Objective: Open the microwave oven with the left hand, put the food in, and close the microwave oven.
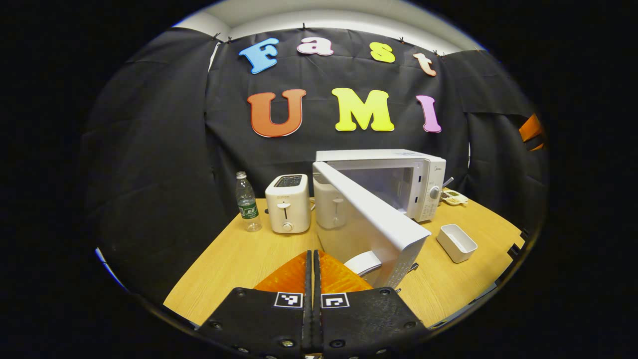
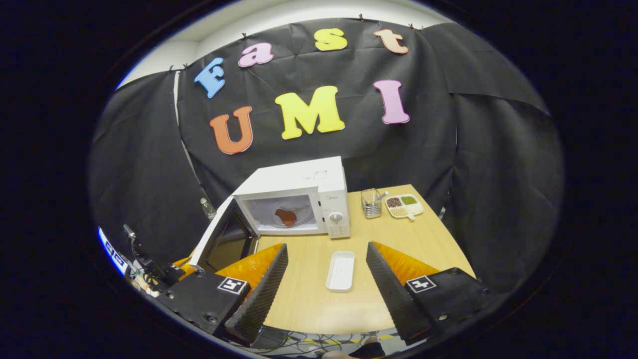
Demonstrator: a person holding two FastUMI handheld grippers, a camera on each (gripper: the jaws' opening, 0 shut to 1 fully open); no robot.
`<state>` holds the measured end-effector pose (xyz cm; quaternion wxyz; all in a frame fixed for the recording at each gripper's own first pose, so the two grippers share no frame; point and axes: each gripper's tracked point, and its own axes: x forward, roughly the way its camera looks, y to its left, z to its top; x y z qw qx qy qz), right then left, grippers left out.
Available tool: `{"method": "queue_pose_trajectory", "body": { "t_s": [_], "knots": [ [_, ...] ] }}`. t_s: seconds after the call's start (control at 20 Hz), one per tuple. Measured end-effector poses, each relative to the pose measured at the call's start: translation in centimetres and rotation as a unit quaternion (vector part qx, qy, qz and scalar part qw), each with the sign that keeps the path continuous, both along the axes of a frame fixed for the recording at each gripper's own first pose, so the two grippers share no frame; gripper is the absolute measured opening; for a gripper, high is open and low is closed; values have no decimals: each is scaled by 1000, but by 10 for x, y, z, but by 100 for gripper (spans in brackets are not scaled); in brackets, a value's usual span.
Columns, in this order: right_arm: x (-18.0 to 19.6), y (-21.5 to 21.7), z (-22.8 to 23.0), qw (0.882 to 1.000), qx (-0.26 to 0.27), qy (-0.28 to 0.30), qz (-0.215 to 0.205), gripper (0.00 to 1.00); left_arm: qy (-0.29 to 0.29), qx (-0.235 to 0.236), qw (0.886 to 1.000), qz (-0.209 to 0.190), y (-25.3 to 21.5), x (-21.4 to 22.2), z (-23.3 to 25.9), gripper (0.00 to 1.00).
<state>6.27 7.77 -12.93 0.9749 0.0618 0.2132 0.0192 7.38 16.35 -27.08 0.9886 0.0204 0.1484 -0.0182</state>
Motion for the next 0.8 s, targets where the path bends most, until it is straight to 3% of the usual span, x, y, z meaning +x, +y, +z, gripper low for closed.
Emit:
{"method": "queue_pose_trajectory", "body": {
  "t_s": [0.05, 0.1, 0.15, 0.2, 0.25, 0.5, 0.55, 0.6, 0.8],
  "knots": [
    [0, -4, -1, 1000, 0, 0, -3, 100, 1, -3, 1000, -6, -6, 0, -1, 0],
    [-1, -8, -2, 1000, 3, 1, -6, 100, 2, -8, 1000, -14, -15, 1, -2, 0],
    [-1, -12, -4, 1000, 6, 3, -8, 90, 3, -10, 1000, -19, -23, 4, -3, 0],
    [-1, -18, -8, 1000, 6, 8, -12, 90, 4, -8, 1000, -25, -30, 8, -4, 10],
    [-2, -24, -10, 1000, 9, 10, -17, 100, 4, -6, 999, -31, -38, 10, -4, 0],
    [-2, -49, -18, 999, 15, 17, -35, 100, 6, -4, 998, -64, -75, 27, -5, 0],
    [-1, -53, -19, 999, 15, 18, -39, 90, 6, -3, 998, -70, -83, 31, -6, 0],
    [-1, -58, -19, 999, 18, 20, -42, 100, 6, -1, 997, -75, -89, 35, -6, 0],
    [4, -74, -17, 998, 22, 14, -53, 100, 7, 4, 995, -101, -121, 52, -7, 0]
  ]
}}
